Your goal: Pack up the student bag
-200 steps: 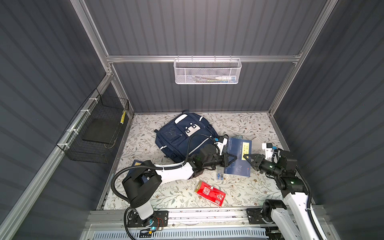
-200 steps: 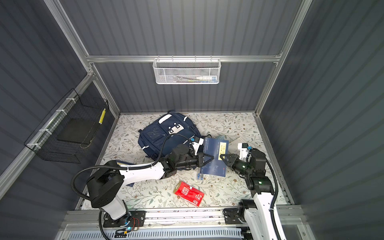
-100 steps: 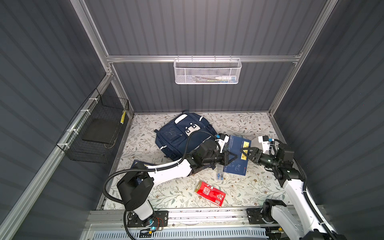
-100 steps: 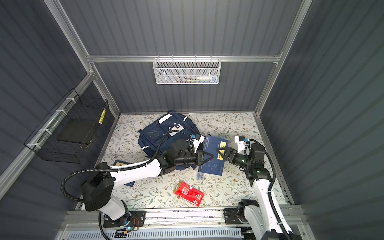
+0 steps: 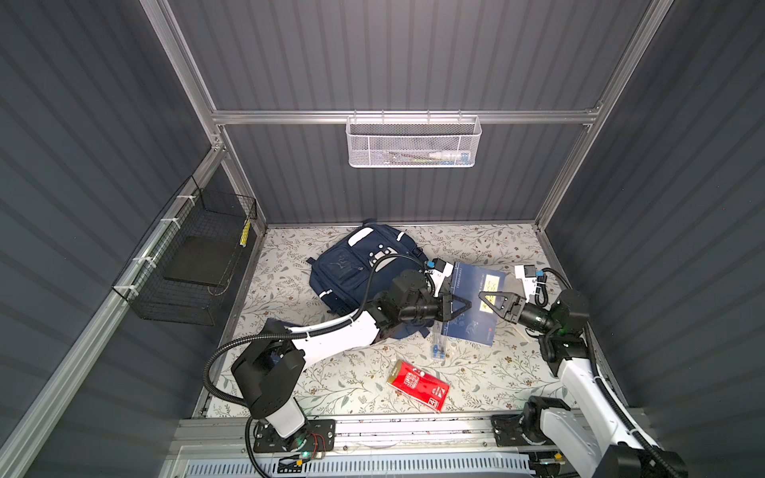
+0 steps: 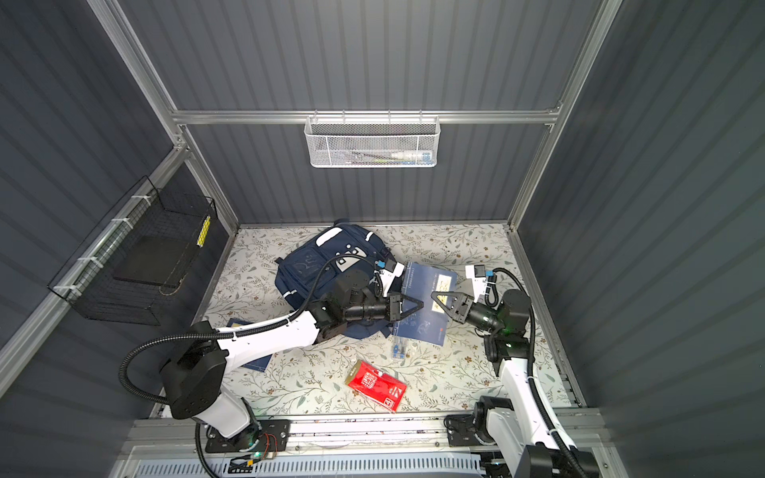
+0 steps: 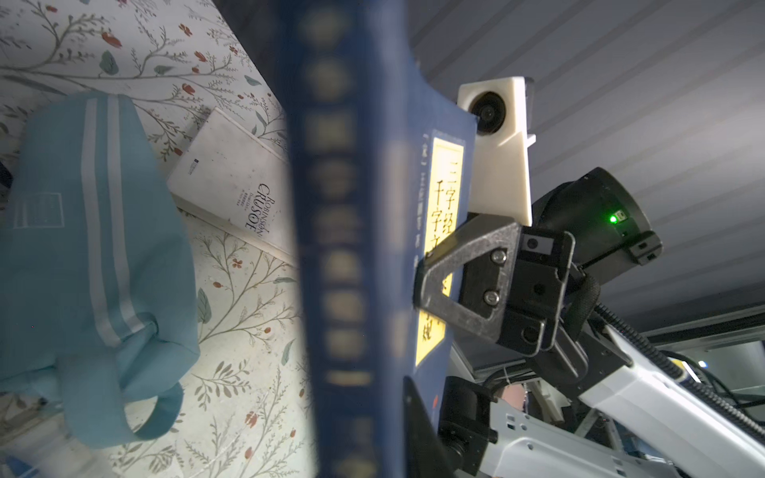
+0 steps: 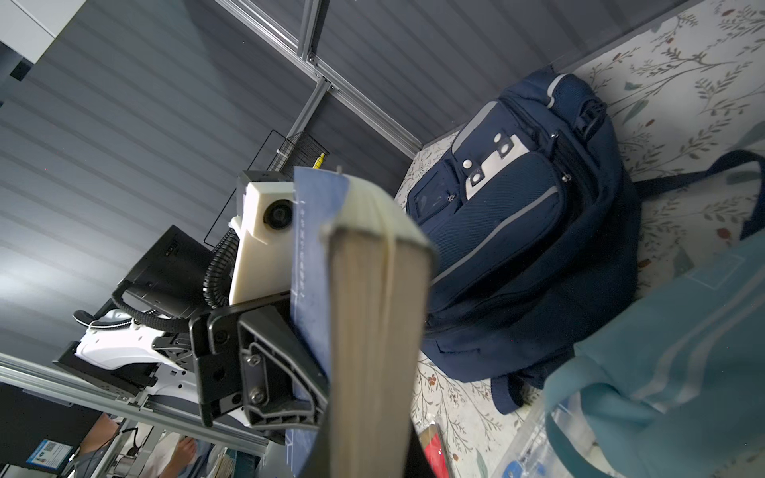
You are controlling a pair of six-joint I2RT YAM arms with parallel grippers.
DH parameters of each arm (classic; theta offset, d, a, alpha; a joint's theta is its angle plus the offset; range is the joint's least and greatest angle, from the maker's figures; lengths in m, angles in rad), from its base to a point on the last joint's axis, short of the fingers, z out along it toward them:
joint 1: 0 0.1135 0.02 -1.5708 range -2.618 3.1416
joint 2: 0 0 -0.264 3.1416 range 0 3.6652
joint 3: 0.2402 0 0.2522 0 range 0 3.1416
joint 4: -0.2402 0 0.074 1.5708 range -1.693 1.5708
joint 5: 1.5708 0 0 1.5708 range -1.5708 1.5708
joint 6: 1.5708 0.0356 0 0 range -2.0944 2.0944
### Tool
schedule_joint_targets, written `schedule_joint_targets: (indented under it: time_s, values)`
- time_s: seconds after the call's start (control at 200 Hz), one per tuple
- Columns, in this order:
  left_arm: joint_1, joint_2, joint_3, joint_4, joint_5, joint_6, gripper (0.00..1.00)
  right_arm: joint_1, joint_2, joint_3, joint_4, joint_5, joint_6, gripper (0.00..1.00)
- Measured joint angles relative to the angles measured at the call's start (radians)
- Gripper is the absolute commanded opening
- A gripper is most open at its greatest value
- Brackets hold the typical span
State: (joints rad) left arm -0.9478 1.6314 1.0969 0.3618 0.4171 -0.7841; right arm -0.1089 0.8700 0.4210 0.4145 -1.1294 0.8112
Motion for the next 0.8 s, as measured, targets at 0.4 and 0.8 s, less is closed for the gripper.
schedule_joint_targets:
  time_s: [0.4, 0.8]
  values:
    - [0.198, -0.124, 0.06, -0.415, -0.41, 0.28, 0.73, -0.001, -0.032, 0.061, -0.233, 0.24, -0.057, 0.0]
    - [0.187, 0.226, 0.161, -0.636, -0.64, 0.644, 0.78, -0.002, -0.016, 0.109, -0.411, 0.443, -0.143, 0.0]
